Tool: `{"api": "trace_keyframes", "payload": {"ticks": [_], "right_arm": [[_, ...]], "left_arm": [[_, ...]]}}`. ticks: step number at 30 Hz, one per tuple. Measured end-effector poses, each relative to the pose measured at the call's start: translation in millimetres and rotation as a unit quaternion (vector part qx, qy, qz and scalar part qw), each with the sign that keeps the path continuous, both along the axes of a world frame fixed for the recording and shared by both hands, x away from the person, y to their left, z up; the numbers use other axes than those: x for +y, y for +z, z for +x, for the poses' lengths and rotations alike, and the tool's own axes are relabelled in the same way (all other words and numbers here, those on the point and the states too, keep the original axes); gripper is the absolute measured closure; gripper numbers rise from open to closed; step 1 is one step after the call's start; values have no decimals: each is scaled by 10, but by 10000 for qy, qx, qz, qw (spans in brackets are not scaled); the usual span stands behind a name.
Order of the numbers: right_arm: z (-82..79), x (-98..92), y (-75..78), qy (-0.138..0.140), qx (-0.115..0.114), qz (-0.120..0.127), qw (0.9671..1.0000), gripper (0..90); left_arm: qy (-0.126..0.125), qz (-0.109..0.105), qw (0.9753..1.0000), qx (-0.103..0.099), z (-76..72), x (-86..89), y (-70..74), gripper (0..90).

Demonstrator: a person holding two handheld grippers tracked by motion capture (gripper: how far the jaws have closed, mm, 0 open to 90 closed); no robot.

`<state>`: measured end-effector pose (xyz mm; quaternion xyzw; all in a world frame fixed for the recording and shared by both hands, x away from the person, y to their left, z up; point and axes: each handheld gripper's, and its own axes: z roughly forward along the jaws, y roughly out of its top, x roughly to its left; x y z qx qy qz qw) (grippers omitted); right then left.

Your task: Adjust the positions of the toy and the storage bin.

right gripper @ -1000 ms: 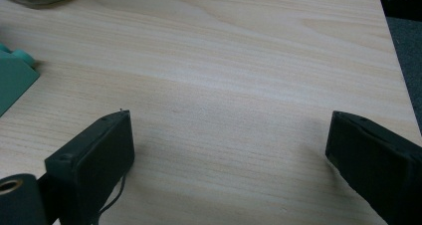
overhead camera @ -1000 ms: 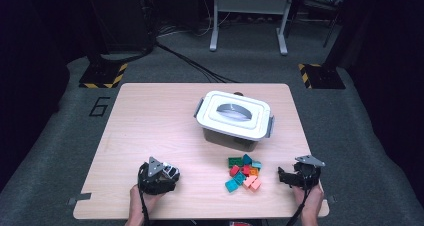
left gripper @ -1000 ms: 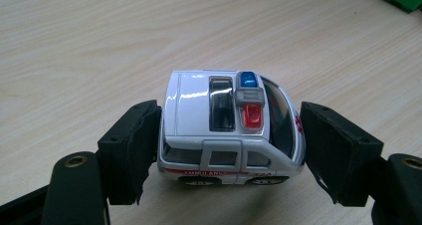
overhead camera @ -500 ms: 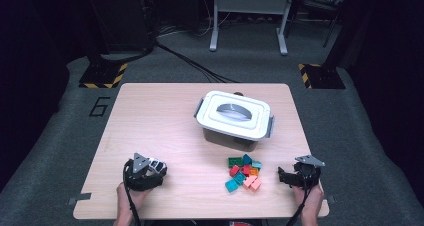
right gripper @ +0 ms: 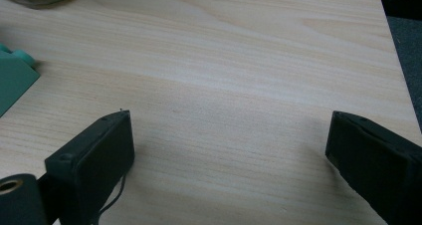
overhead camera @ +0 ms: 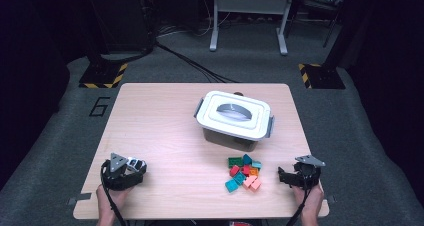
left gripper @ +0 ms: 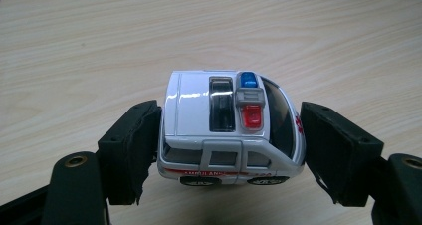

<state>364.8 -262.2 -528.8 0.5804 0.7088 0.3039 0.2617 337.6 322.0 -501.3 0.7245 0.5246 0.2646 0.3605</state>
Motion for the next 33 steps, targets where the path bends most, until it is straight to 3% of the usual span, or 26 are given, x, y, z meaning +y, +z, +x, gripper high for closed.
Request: {"api": "trace_keyframes", "payload": {"ticks": [4, 7, 8, 14, 17, 33], "right_arm": [[-1, 1, 0, -1, 0, 0, 10000, 44], [0, 0, 0, 0, -1, 0, 10000, 44], [0, 0, 0, 1, 0, 0, 10000, 44], [0, 0, 0, 1, 0, -1, 10000, 44], [0, 0, 0, 2, 1, -1, 10000, 44], [-1, 3, 1, -7, -5, -6, 10000, 43]], "left_arm": [[201, 0, 9998, -67, -18, 129, -24, 258], [289, 15, 9996, 23, -39, 240, -27, 258], [372, -11, 9993, -52, -41, 267, -45, 258], [610, -45, 9981, 54, -76, 465, -83, 258], [722, -49, 9974, 9, -77, 528, -111, 258], [778, 74, 9966, 266, -87, 654, -229, 257]]}}
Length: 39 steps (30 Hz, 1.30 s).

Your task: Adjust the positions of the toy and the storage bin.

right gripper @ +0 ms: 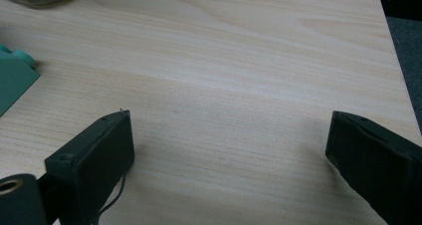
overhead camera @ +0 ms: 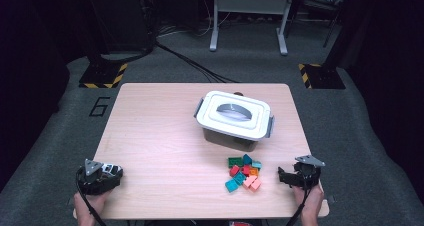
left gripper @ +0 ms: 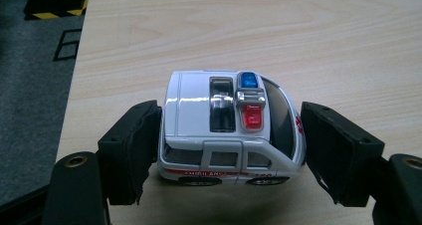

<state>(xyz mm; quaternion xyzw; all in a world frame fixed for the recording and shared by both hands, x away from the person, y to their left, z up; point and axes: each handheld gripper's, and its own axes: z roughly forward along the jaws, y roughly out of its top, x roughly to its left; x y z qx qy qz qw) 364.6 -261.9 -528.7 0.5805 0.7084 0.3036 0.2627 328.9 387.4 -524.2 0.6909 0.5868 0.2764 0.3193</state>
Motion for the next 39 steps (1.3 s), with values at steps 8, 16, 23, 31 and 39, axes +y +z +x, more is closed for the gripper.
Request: {"api": "trace_keyframes", "payload": {"ticks": [8, 16, 23, 31, 39], "right_arm": [[-2, 1, 0, -18, -8, -11, 10000, 44], [-1, 1, 0, -14, -11, -14, 10000, 45], [0, 0, 0, -14, -2, -5, 10000, 45], [0, -1, -1, -12, -1, -2, 10000, 45], [-1, -1, 1, -28, 16, 9, 10000, 45]], "left_arm": [[17, -67, 10000, 8, -10, 6, -67, 255], [-75, -153, 9997, 177, -17, -1, -13, 198], [-75, -137, 9998, 134, -43, -6, 101, 110], [-293, -123, 9995, -1, -25, -107, 313, 69], [-689, -189, 9974, 64, 116, -327, 446, 36]]}}
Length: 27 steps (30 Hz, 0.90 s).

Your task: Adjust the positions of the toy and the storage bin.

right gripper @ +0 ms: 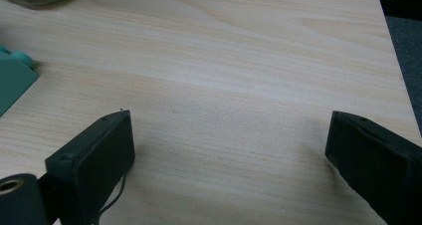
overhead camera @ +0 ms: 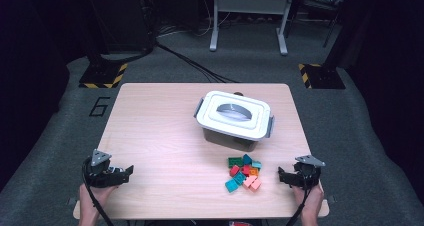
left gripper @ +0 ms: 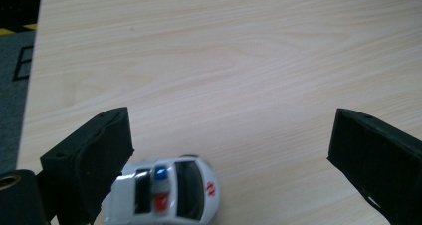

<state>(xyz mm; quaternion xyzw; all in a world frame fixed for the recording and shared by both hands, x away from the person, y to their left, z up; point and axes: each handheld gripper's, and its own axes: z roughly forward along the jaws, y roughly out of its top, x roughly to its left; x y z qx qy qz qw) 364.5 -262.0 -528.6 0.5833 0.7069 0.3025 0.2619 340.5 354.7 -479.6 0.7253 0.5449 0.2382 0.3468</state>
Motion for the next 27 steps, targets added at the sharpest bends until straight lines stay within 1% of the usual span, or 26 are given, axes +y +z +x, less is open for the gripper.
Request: {"api": "trace_keyframes", "payload": {"ticks": [1, 3, 4, 5, 6, 11, 14, 15, 16, 20, 21, 22, 24, 27], "right_arm": [[0, 0, 0, 2, 0, 0, 10000, 45], [0, -1, 0, 0, 2, 3, 10000, 45], [0, -1, 0, 0, 2, 4, 10000, 45], [0, -1, 0, 1, 3, 4, 10000, 45], [0, -1, 0, 1, 3, 4, 10000, 45], [0, -2, 0, 5, 2, 9, 10000, 47], [0, -1, 0, 7, 1, 6, 10000, 48], [0, -2, 0, 7, 1, 7, 10000, 48], [0, -2, 0, 8, 0, 6, 10000, 48], [0, -2, 0, 7, 1, 12, 10000, 49], [0, -2, 0, 8, 1, 11, 10000, 49], [0, -2, 0, 8, 1, 11, 10000, 49], [0, -2, 0, 9, 1, 10, 10000, 49], [0, -2, 0, 9, 1, 10, 10000, 49]], "left_arm": [[-43, 10, 10000, -22, 22, -37, 13, 33], [-174, 13, 9998, 4, 66, -109, 48, 28], [-200, 4, 9998, -55, 92, -152, 56, 26], [-267, 6, 9996, -64, 125, -199, 76, 25], [-337, 7, 9994, -18, 143, -223, 96, 24], [-602, 34, 9982, 3, 303, -429, 169, 27], [-770, 83, 9970, 6, 407, -550, 212, 26], [-787, 82, 9969, 0, 438, -593, 226, 26], [-878, 69, 9961, 28, 482, -636, 244, 26], [-1038, 17, 9946, 90, 605, -762, 295, 16], [-1055, 15, 9944, 60, 642, -804, 306, 13], [-1106, 8, 9938, 109, 668, -829, 324, 12], [-1162, 31, 9932, 108, 713, -874, 344, 10], [-1307, 90, 9913, 152, 790, -927, 376, 8]]}}
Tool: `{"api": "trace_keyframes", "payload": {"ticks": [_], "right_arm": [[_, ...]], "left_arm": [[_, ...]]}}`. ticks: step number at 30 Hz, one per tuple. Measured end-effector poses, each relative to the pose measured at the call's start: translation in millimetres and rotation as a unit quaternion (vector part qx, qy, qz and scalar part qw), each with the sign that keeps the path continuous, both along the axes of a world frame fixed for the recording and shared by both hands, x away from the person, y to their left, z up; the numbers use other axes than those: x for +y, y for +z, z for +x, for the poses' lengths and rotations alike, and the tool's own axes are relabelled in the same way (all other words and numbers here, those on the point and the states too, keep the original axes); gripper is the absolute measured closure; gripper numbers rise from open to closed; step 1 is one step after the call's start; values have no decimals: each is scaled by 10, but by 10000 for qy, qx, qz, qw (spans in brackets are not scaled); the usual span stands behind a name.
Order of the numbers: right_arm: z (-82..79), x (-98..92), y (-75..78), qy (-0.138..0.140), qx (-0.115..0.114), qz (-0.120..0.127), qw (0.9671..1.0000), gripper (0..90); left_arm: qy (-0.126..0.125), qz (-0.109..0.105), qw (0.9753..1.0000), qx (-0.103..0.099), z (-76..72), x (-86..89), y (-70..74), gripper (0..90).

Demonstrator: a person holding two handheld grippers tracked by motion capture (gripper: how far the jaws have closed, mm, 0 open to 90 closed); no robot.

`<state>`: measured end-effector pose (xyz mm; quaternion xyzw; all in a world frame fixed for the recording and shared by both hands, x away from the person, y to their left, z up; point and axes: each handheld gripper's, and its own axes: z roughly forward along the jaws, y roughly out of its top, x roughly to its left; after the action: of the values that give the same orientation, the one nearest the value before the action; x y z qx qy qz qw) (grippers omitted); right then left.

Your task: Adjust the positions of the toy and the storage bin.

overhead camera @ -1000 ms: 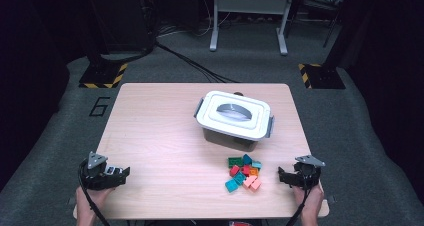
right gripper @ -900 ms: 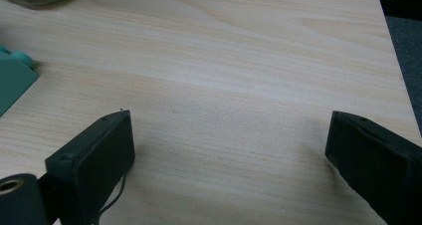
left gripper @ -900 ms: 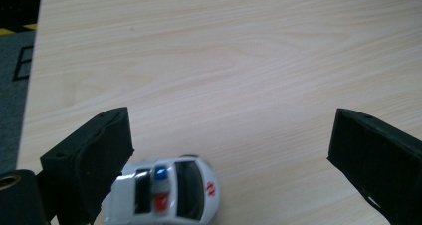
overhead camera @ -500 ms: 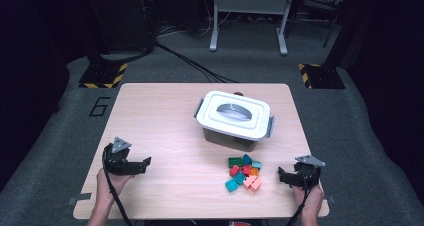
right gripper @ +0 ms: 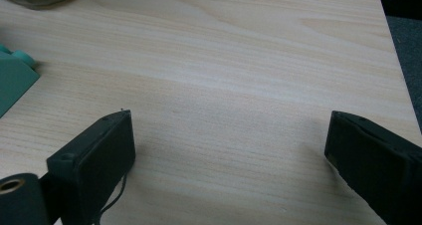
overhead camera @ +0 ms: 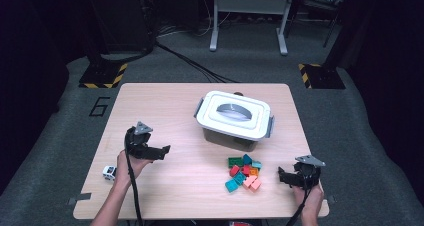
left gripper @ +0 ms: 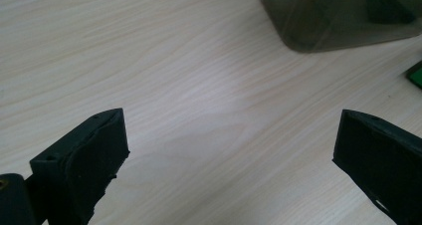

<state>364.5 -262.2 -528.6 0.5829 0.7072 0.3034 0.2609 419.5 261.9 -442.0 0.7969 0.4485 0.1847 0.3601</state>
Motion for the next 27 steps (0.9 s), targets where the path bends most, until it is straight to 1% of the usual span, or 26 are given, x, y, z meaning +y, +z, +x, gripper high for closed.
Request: {"api": "trace_keyframes", "payload": {"ticks": [2, 3, 4, 7, 9, 12, 16, 17, 20, 23, 24, 26, 27], "right_arm": [[0, 0, 0, 0, -4, -4, 10000, 49], [0, 1, 0, 1, -3, -4, 10000, 49], [-1, 1, 0, 1, -5, -5, 10000, 49], [1, 0, -1, 18, -21, -16, 10000, 49], [1, 0, -1, 19, -23, -19, 10000, 49], [0, 0, -1, 20, -23, -16, 10000, 49], [-1, 2, 0, 0, -6, -8, 10000, 49], [1, 0, -1, 19, -22, -17, 10000, 49], [1, 0, -1, 17, -21, -16, 10000, 49], [1, 0, -1, 17, -21, -16, 10000, 49], [-1, 1, 0, 1, -5, -8, 10000, 49], [-1, 1, 0, 3, -6, -7, 10000, 49], [-1, 1, 0, 1, -7, -9, 10000, 49]], "left_arm": [[-28, -66, 10000, -17, 61, -55, 23, 8], [-78, -26, 10000, 2, 79, -65, 38, 9], [-79, -52, 10000, -6, 97, -87, 47, 8], [-167, -40, 9998, -40, 170, -173, 103, 10], [-228, -20, 9997, -102, 217, -226, 139, 14], [-256, -85, 9996, -114, 279, -303, 191, 16], [-370, -36, 9992, -147, 376, -398, 255, 21], [-357, -32, 9992, -173, 400, -432, 274, 22], [-423, -27, 9990, -159, 465, -480, 315, 25], [-418, -126, 9989, -192, 534, -538, 359, 30], [-470, -118, 9987, -181, 559, -551, 383, 31], [-452, -158, 9986, -227, 602, -599, 431, 37], [-485, -179, 9984, -242, 627, -622, 454, 38]]}}
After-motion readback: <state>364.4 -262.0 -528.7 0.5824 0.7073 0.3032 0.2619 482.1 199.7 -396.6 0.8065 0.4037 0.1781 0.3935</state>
